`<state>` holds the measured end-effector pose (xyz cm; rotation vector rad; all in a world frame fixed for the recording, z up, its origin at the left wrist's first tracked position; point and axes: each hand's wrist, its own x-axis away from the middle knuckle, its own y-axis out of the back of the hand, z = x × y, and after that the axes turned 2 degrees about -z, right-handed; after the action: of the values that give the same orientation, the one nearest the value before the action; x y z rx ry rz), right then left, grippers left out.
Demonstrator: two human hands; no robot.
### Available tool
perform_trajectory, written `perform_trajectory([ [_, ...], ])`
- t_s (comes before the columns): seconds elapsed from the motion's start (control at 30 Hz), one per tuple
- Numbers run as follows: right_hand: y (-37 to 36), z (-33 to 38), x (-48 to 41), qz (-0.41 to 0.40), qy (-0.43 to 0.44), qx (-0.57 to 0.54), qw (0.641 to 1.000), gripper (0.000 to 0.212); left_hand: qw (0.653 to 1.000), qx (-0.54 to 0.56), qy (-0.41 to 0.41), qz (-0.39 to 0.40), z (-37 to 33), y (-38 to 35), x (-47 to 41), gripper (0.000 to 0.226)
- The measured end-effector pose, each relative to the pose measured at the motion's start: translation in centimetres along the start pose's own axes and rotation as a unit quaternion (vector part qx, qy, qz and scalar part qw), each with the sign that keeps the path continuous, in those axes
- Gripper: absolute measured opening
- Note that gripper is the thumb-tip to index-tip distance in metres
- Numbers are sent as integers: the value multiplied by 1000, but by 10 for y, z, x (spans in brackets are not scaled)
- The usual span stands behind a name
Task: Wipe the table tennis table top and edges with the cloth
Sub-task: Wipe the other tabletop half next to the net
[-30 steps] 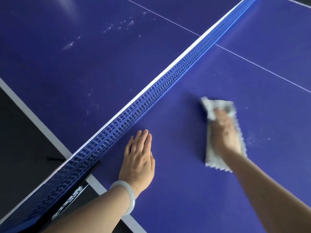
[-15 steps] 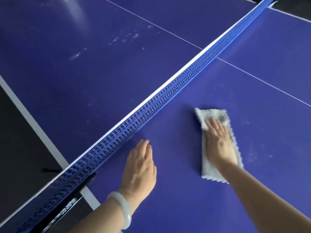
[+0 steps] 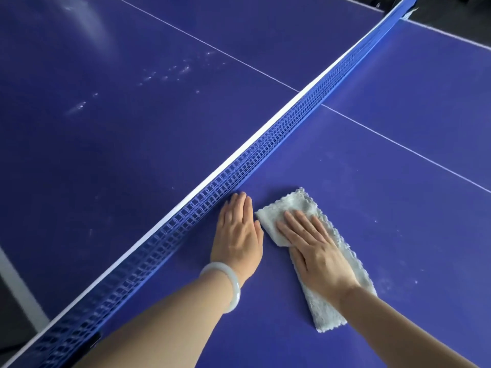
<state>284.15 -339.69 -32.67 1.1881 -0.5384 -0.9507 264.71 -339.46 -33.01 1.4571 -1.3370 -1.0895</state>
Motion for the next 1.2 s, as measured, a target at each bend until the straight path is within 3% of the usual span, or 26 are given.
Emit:
perform_trajectory([
  [0.2, 8, -63, -110, 26, 3, 37, 999, 48, 1000, 4, 20, -2, -3, 5, -1, 55],
  [0.3, 17, -97, -144, -25, -144, 25, 989, 48, 1000, -11, 18, -16, -5, 1, 0, 53],
  [0.37, 14, -80, -149, -58, -210, 25, 976, 49, 1000, -12, 20, -10, -5, 0, 1, 53],
  [0.4, 8, -62, -145, -67, -186, 39, 979, 49, 1000, -12, 21, -7, -5, 1, 2, 54],
  [0.47, -11, -22, -126, -44, -47, 32, 997, 52, 1000, -17, 24, 2, -5, 2, 3, 54],
  [0.57, -9, -18, -115, 79, 109, 23, 991, 51, 999, -20, 35, 2, -5, 3, 2, 54],
  [0.63, 2, -52, -135, 66, 45, 61, 995, 48, 999, -13, 34, -6, -4, 2, 1, 55],
  [0.73, 21, -95, -156, -59, -193, 48, 978, 48, 999, -13, 28, -6, -3, 0, 0, 56],
  [0.8, 14, -74, -160, -70, -246, 28, 966, 50, 1000, -10, 27, -4, -2, -2, 0, 56],
  [0.83, 5, -52, -157, -59, -220, 27, 973, 51, 1000, -12, 25, -4, -2, -1, 0, 56],
  [0.97, -12, -12, -131, 17, 29, 0, 999, 48, 999, -17, 26, 8, -2, 1, 1, 58],
  [1.03, 1, -40, -141, 34, 55, 46, 997, 46, 1000, -10, 28, 9, -1, 1, 0, 57],
  [1.1, 15, -82, -156, -19, -69, 57, 996, 45, 1000, -11, 26, 5, -2, 0, 0, 56],
  [1.17, 24, -108, -161, -81, -241, 46, 966, 48, 1000, -12, 26, -2, -3, 0, 0, 55],
  [1.2, 23, -104, -161, -107, -285, 31, 952, 49, 1000, -11, 28, -6, -3, 0, 0, 54],
])
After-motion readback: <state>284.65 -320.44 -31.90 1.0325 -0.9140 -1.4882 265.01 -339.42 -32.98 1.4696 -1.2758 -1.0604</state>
